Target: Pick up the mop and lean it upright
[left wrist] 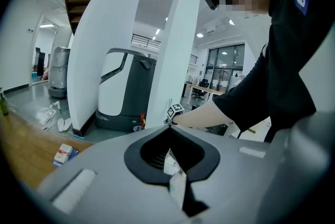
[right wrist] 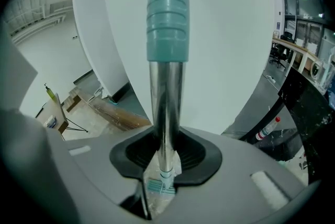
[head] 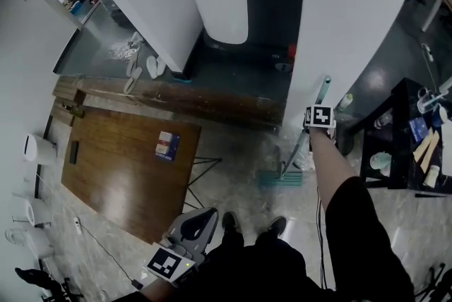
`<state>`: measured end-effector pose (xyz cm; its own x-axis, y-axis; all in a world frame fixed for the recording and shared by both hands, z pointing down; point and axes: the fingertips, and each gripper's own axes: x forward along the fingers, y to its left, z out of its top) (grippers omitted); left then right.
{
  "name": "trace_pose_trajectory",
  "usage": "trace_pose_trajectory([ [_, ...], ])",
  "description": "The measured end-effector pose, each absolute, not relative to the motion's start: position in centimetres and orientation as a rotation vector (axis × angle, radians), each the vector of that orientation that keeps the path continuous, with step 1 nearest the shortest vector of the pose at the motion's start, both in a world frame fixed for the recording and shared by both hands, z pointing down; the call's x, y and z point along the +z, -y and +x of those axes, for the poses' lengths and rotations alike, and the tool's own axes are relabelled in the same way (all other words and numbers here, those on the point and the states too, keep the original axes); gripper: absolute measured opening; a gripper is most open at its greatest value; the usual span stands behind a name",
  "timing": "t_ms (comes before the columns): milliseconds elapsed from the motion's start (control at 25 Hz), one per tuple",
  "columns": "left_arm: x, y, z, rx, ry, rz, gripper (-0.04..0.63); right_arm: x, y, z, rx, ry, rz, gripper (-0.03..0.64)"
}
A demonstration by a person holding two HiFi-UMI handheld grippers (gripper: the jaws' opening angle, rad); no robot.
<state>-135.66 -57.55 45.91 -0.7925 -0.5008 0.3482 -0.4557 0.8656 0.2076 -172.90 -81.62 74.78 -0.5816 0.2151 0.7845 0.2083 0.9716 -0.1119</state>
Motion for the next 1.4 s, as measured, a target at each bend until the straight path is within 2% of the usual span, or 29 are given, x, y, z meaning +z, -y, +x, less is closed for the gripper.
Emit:
trace_pose_trajectory([
  [200, 46.2, 56.8, -135.4, -0.166, 2.640, 0.688, 0.020, 75.0, 81.3, -173.5, -0.004, 2.199, -0.301, 0.110],
  [400, 46.3, 56.2, -135.0, -0.172, 2.635, 0.693, 0.020, 74.7, 81.0, -173.8, -0.022, 2.199, -0.306, 0.174],
  [720, 45.2, 56.6, -135.3, -0.193, 2.652, 0.754, 0.020, 72.9, 81.9, -171.5, -0.002, 2.236, -0.293, 0.212],
  [1120, 42.3, 57.9, -135.7, -0.265, 2.713, 0.988, 0.020, 68.8, 83.7, -161.4, 0.035, 2.293, -0.251, 0.190],
  [1280, 40.7, 57.9, -135.0, -0.296, 2.726, 1.090, 0.019, 66.1, 82.6, -155.4, 0.110, 2.352, -0.252, 0.136],
  [1400, 39.5, 58.0, -134.5, -0.346, 2.722, 1.186, 0.019, 64.1, 81.3, -149.8, 0.168, 2.388, -0.267, 0.124],
])
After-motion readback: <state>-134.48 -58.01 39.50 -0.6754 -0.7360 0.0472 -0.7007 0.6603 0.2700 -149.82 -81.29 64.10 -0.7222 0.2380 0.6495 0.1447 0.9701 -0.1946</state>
